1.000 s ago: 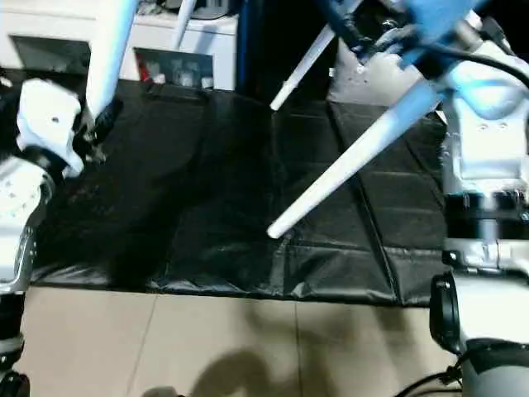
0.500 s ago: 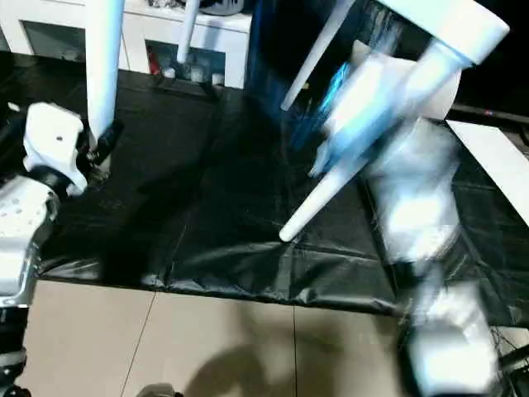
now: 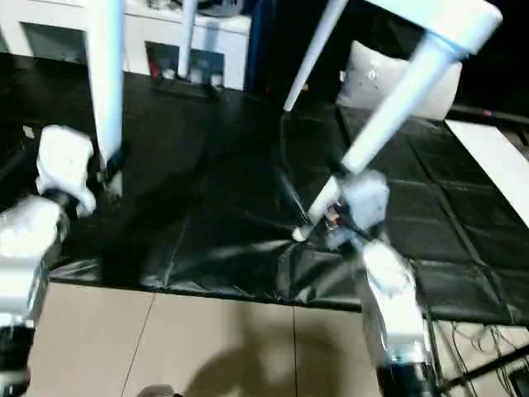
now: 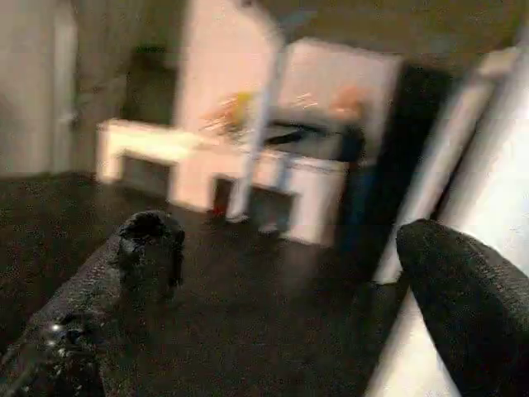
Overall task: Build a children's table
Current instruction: Flip table
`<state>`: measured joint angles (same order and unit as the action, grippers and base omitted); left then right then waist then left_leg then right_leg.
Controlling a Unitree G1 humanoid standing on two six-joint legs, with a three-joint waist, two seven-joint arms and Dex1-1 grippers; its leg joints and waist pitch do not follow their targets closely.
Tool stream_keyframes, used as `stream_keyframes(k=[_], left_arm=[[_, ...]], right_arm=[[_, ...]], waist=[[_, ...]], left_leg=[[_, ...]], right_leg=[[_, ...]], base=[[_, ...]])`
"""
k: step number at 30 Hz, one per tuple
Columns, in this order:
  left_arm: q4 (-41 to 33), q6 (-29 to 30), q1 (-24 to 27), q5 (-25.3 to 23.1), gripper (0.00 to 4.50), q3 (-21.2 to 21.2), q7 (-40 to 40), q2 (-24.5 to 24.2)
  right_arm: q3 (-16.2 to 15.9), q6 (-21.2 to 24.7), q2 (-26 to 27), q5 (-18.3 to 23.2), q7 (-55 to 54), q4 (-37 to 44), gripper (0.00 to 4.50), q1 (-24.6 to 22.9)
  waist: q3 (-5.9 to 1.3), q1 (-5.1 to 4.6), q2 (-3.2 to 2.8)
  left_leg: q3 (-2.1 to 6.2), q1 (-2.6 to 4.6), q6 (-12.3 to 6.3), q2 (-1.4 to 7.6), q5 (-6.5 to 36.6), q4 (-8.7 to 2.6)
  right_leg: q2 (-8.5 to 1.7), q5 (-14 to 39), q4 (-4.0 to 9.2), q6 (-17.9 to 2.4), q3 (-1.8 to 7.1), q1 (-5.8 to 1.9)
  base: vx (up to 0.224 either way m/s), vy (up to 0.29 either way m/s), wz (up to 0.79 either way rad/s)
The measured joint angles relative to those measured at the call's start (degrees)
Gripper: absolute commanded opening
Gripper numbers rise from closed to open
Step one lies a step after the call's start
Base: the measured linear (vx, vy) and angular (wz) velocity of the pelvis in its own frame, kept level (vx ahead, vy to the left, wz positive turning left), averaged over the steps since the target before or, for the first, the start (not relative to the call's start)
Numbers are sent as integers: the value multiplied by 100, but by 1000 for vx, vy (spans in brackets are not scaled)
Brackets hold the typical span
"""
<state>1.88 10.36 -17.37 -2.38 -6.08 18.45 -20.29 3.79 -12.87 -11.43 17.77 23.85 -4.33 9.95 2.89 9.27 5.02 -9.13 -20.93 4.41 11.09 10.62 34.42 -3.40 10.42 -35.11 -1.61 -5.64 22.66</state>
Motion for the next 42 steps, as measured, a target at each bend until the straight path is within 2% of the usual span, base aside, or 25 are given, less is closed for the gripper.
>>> stream_keyframes(k=[6,13,16,20,24,26,29,31,34,37,39,42], left_arm=[[21,-55,102,29,148,85,-2,19],[21,-164,175,29,148,85,-60,11],[20,-215,253,43,148,86,-74,11],[172,-305,438,98,148,9,-129,-64],[402,-454,391,138,148,-68,-132,-122],[527,-532,349,159,148,-83,-143,-133],[667,-648,328,271,148,-110,-126,-160],[682,-711,371,332,218,-165,-108,-174],[608,-813,679,492,221,-311,94,-253],[466,-936,1075,898,264,-564,268,-96],[243,-971,1235,1148,266,-690,265,27],[-680,-727,1719,1634,280,-940,114,340]], right_arm=[[71,133,-3,-20,-238,154,450,-85],[68,219,16,-392,-616,70,450,162],[92,15,123,-548,-930,60,450,165],[320,-536,15,-769,-1030,50,450,91],[248,-596,15,-756,-850,-33,450,-96],[1,-537,28,-762,-705,-85,450,-196],[-148,-386,102,-761,-605,-101,450,-242],[-165,-333,110,-752,-585,-107,450,-250],[-178,3,169,-421,-348,-64,450,-390],[-203,264,172,-229,-250,-23,450,-619],[-207,365,182,-157,-236,52,450,-623],[-238,562,182,-135,-246,415,450,-704]], waist=[[-1,17,11],[3,-76,71],[0,-105,107],[-10,-129,126],[-21,-137,148],[-19,-140,145],[-16,-154,141],[-11,-192,132],[9,-297,88],[23,-293,64],[42,-285,25],[33,-268,-7]], left_leg=[[-1,-2,-1,0,0,0],[-2,-5,0,0,0,-2],[-2,-6,0,0,0,-3],[-7,-3,-2,0,1,-9],[-8,4,-1,3,1,-19],[-9,8,-1,2,1,-19],[-9,19,-1,1,1,-18],[-9,23,-1,1,1,-18],[-9,44,-2,1,2,-20],[-9,35,-4,0,3,-22],[-9,22,-4,0,3,-25],[-10,8,-3,1,3,-39]], right_leg=[[0,-2,8,3,0,-2],[0,-2,7,4,1,4],[0,-1,9,5,1,6],[2,4,11,14,5,8],[7,5,12,15,6,8],[7,5,12,14,8,6],[6,5,13,14,9,0],[6,5,16,14,9,-4],[6,5,18,14,10,-23],[6,5,31,15,10,-21],[6,5,33,14,10,-10],[6,7,31,11,9,4]], base=[[0,0,0],[0,0,0],[0,0,0],[0,0,0],[0,0,0],[0,0,0],[0,0,0],[0,0,0],[0,0,0],[0,0,0],[0,0,0],[0,0,0]])
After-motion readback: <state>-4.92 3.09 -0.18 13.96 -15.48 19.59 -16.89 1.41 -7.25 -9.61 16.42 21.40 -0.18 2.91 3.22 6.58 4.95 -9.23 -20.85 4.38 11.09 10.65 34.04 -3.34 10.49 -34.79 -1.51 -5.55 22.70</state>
